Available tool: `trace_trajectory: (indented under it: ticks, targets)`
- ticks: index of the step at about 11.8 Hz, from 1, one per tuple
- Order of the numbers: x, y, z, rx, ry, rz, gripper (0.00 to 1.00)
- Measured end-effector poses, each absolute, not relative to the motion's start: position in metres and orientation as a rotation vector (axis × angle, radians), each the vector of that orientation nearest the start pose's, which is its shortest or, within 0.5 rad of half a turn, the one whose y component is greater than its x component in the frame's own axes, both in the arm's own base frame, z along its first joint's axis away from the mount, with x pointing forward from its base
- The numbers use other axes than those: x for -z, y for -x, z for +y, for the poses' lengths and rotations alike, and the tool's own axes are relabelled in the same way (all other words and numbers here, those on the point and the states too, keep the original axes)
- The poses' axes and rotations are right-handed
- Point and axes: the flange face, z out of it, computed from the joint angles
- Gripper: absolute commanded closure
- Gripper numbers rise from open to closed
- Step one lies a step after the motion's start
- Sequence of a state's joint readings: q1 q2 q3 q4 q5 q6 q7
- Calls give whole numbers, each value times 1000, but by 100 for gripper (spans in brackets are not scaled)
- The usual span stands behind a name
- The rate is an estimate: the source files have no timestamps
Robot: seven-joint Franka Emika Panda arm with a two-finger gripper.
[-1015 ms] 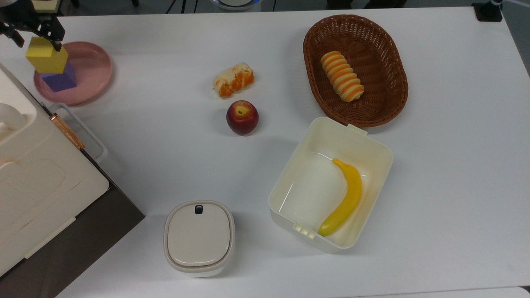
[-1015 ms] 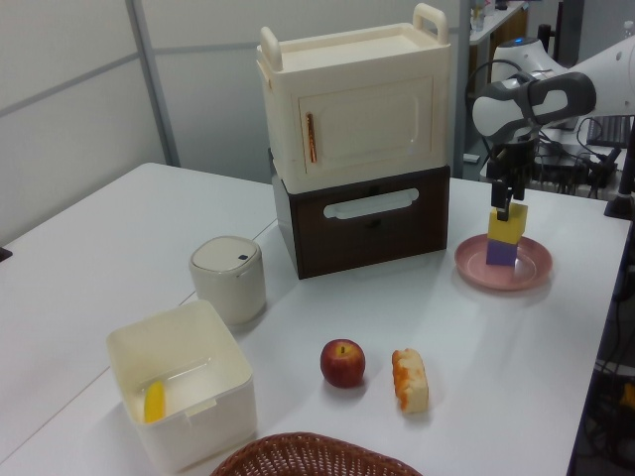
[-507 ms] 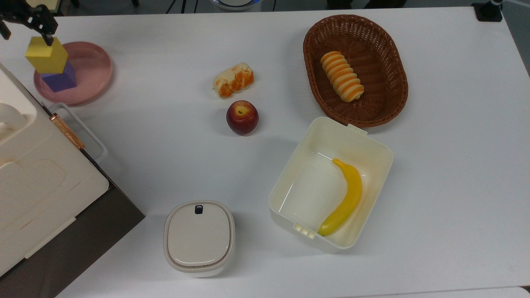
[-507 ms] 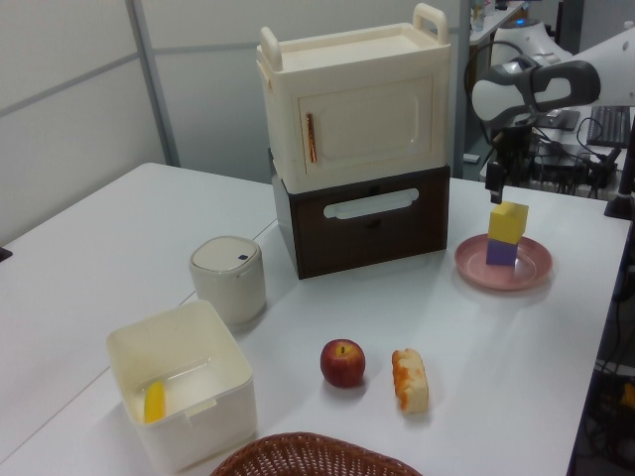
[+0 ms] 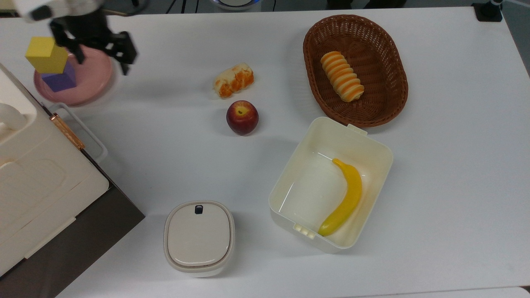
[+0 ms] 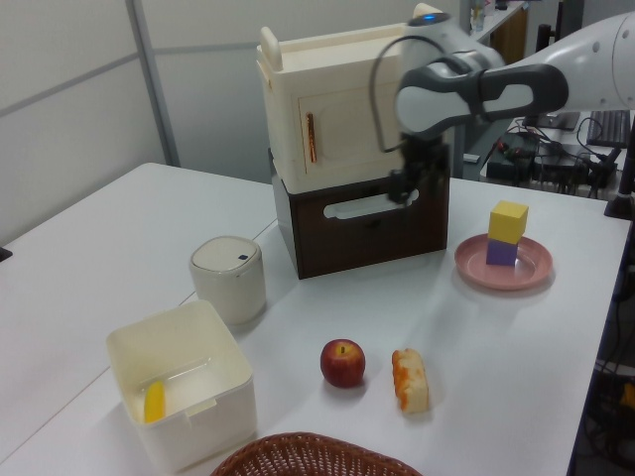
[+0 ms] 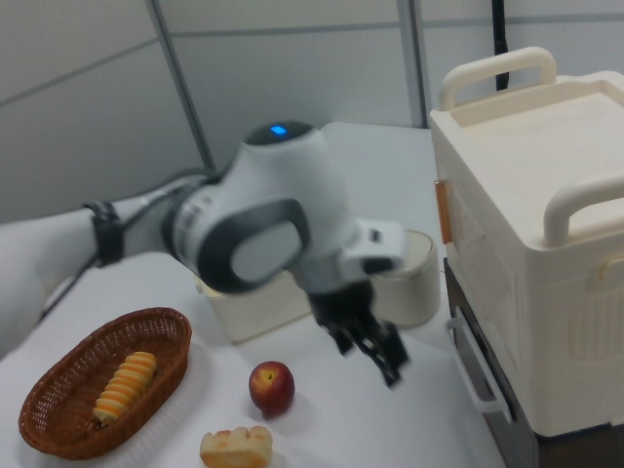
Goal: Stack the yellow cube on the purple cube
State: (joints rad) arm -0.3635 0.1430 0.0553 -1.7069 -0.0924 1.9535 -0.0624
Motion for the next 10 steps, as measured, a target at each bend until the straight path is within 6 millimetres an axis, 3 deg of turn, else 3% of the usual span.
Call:
trace_trajectory:
  ticks: [3, 5, 7, 10]
  targets:
    - [-535, -599, -70, 112, 3220, 194, 0]
    - [-555, -593, -14, 48, 3221, 87, 0]
    - [-573, -587, 11, 71, 3186, 78, 0]
    - [-585, -576, 11, 53, 3178, 91, 0]
